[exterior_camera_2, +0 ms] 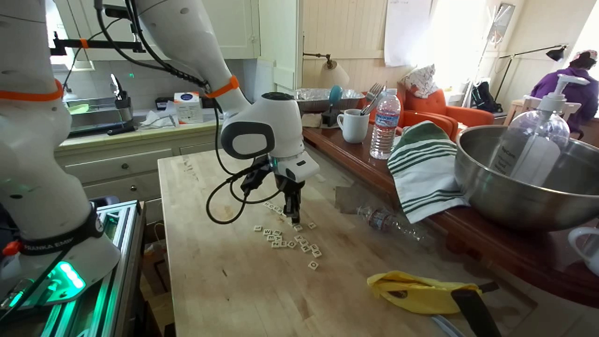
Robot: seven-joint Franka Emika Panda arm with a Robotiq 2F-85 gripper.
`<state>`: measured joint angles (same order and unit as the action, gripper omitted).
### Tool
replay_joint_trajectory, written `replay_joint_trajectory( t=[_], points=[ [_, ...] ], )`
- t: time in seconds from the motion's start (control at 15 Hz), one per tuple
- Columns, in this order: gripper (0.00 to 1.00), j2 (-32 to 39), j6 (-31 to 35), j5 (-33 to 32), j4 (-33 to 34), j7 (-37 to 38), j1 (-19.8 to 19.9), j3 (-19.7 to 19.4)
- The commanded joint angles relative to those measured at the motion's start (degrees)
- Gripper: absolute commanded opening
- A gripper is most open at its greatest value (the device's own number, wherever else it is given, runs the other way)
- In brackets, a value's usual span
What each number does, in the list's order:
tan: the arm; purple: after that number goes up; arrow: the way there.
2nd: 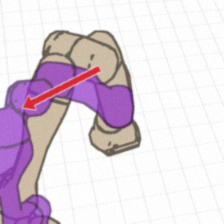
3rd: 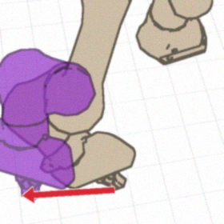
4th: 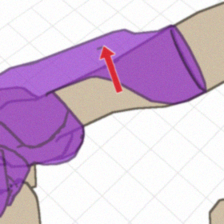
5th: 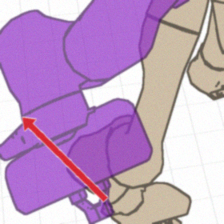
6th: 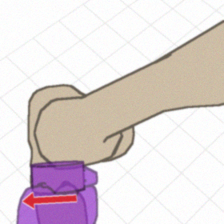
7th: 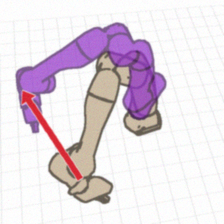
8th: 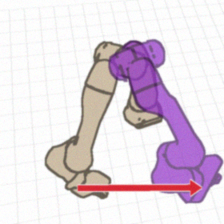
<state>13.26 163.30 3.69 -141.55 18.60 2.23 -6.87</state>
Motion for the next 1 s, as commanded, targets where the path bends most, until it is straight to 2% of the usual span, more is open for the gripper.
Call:
replay_joint_trajectory(
  t=[0.0, 0.53, 0.73, 0.93],
  points=[
    [0.0, 0.8, 0.4, 0.6, -0.3, -1.3, 0.0, 0.0],
    [0.0, 2.5, 0.7, -1.8, 1.0, 0.0, 0.4, -4.1],
    [0.0, -0.4, 0.6, -0.5, -0.7, -2.8, 0.9, -2.9],
    [0.0, -4.2, 1.2, -2.3, -3.1, -4.4, -0.2, -2.6]
  ],
)
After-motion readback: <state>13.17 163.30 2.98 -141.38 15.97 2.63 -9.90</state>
